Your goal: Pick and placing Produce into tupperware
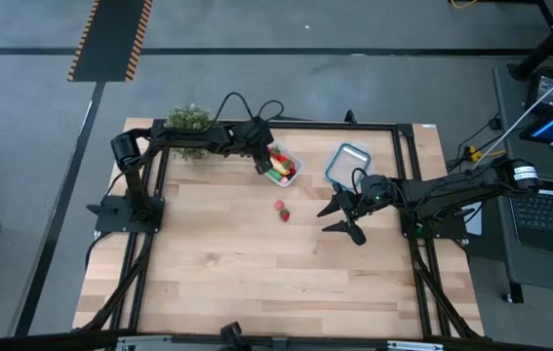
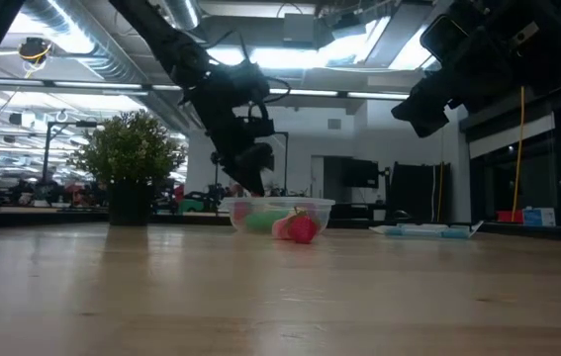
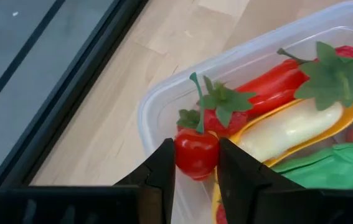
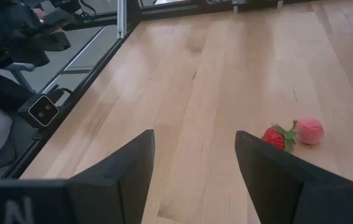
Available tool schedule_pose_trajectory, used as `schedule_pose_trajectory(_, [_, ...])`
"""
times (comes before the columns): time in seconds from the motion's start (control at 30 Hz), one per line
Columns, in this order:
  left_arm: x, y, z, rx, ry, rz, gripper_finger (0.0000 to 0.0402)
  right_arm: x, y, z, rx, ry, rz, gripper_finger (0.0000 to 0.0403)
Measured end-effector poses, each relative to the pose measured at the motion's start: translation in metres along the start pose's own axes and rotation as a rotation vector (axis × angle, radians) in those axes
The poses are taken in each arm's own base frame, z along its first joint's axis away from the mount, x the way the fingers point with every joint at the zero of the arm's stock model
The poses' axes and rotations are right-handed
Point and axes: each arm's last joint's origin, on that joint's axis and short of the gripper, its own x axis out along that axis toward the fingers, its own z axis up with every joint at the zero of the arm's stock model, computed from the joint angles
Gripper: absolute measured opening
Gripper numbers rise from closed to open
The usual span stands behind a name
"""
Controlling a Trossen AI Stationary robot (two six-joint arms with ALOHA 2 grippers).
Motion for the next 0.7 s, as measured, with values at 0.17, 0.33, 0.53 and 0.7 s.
schedule_pose_trajectory(0.17, [0.0017, 0.0046, -0.0006, -0.009, 0.003, 0.02, 0.0084, 0.0, 0.0, 0.0, 0.0, 0.0, 0.0, 0.0225])
schedule_pose_trajectory(0.33, [0.0018, 0.0043, -0.0015, -0.009, 0.01, -0.013, 0.0084, 0.0, 0.0, 0.0, 0.0, 0.0, 0.0, 0.0225])
schedule_pose_trajectory(0.53, [0.0018, 0.0036, -0.0029, -0.008, 0.024, -0.034, 0.0084, 0.0, 0.0001, 0.0, 0.002, 0.0, 0.001, 0.0225])
schedule_pose_trajectory(0.7, [0.0018, 0.0032, -0.003, -0.008, 0.025, -0.045, 0.0084, 0.0, 0.0, 0.0, 0.004, 0.0, 0.001, 0.0225])
